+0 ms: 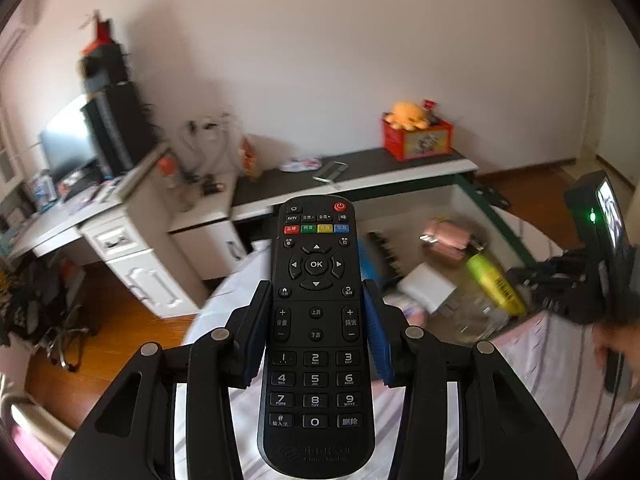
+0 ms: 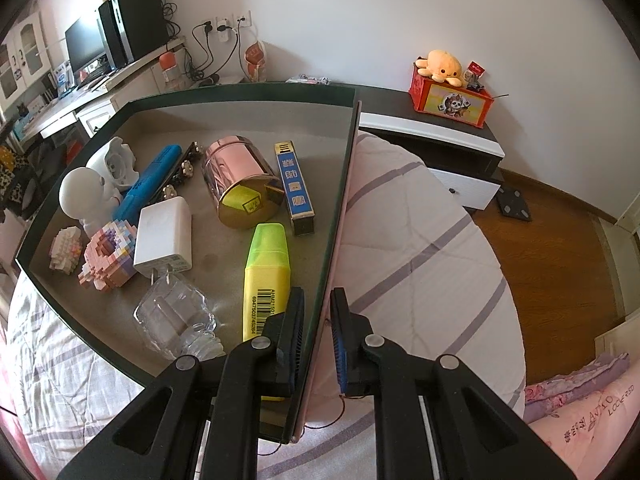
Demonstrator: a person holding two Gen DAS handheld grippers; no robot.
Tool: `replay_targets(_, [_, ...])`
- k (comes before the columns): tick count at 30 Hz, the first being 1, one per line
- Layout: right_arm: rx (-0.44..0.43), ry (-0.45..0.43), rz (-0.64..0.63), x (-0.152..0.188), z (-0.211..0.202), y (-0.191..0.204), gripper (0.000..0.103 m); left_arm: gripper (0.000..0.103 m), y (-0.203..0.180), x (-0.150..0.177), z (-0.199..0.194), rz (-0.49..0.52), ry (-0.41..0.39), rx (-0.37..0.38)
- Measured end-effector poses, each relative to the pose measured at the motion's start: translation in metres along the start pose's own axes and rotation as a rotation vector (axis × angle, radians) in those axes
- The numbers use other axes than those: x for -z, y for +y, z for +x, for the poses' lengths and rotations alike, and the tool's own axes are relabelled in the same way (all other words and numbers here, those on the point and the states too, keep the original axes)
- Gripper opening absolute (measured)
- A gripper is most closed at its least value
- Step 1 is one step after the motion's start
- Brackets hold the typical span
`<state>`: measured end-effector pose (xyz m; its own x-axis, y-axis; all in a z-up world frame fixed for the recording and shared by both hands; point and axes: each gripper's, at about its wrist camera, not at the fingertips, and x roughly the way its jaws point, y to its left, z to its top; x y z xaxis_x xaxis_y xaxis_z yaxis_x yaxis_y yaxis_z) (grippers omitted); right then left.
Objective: Organize rigid objects
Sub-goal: 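Carry the black remote with the left tool over the pink box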
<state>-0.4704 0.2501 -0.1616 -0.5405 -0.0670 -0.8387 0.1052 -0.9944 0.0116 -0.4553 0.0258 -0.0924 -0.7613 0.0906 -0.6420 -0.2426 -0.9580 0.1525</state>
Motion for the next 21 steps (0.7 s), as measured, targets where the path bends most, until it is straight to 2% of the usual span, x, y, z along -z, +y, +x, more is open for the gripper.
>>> replay_targets(4, [-0.003,0.002,0.003,0.0,0.001,-0.001,0.013,0.044,-0.036,-0.012,0.038,0.032,0.065,0.053])
replay_targets(8, [-0.012,0.007,0.01,0.0,0.002,-0.002,0.014,0.044,-0.054,-0.017,0.071,-0.003,0.122,0.1])
replay_targets(15, [-0.024,0.01,0.009,0.0,0.003,-0.004,0.014,0.044,-0.064,-0.014,0.112,-0.051,0.19,0.069])
replay_targets(21, [-0.037,0.012,0.022,0.001,0.004,-0.006,0.015,0.044,-0.064,-0.007,0.12,-0.1,0.202,0.068])
